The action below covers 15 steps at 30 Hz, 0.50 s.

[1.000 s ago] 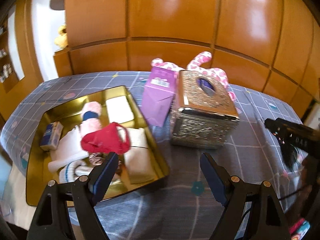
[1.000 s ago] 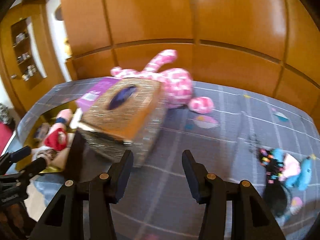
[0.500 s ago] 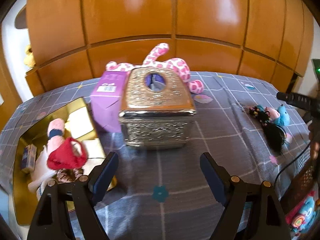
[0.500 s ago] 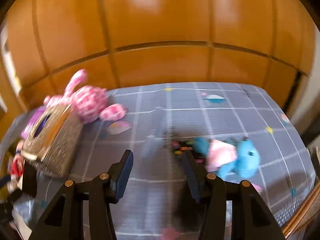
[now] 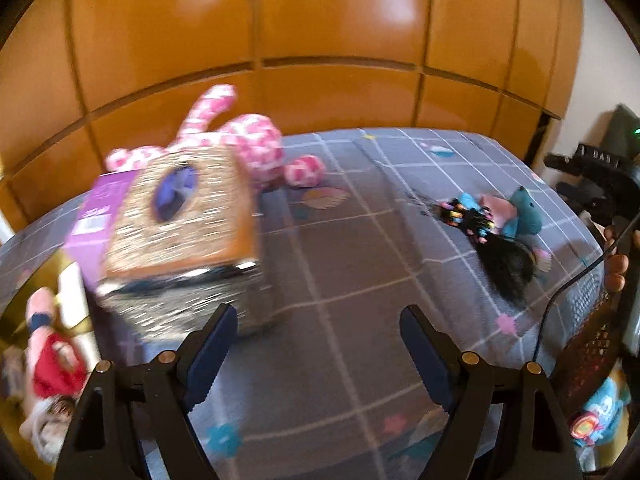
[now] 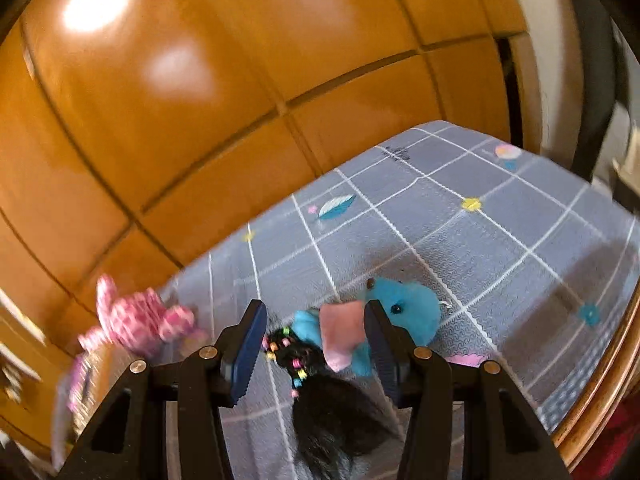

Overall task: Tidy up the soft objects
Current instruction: 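Grasp the black beaded wig with the left gripper while the right approaches the blue plush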

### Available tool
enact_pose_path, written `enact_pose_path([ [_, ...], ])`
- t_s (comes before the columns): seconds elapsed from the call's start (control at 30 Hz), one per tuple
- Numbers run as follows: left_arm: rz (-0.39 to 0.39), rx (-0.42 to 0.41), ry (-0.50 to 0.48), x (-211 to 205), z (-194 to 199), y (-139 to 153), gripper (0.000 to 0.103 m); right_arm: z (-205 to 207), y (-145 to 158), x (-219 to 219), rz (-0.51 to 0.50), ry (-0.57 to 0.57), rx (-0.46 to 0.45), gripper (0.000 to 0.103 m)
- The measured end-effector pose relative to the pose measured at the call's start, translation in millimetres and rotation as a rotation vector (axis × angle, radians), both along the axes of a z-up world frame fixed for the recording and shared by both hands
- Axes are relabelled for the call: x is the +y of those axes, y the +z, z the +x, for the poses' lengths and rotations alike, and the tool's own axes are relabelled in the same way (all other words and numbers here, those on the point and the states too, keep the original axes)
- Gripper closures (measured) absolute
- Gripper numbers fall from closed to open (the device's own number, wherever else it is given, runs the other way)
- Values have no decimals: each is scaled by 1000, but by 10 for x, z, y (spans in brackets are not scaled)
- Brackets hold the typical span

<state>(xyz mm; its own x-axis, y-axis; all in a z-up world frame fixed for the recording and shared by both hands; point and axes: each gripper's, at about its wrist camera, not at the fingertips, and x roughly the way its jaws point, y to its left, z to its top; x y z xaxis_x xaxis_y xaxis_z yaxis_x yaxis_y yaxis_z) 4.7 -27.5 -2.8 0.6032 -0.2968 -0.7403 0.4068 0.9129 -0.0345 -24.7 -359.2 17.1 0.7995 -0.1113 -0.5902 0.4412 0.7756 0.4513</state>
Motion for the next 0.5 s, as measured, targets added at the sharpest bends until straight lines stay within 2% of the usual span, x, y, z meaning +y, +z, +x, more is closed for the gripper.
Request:
enact_pose_path([
  [0.13,-36,58,-84,-380,157,-63,23,-42,-1,-9,23,-9,-42,52],
  [0.3,-87,153,-183,-934,383,-175,42,-77,13,0,30,13,-74,52],
  [0.37,-96,192,-213,-1190,463,-225,45,-82,6,-18,49,19,-88,52],
  [0.5,-103,232,-247,-1609,534,-302,45,-101,-39,-91,107,13,-110,52],
])
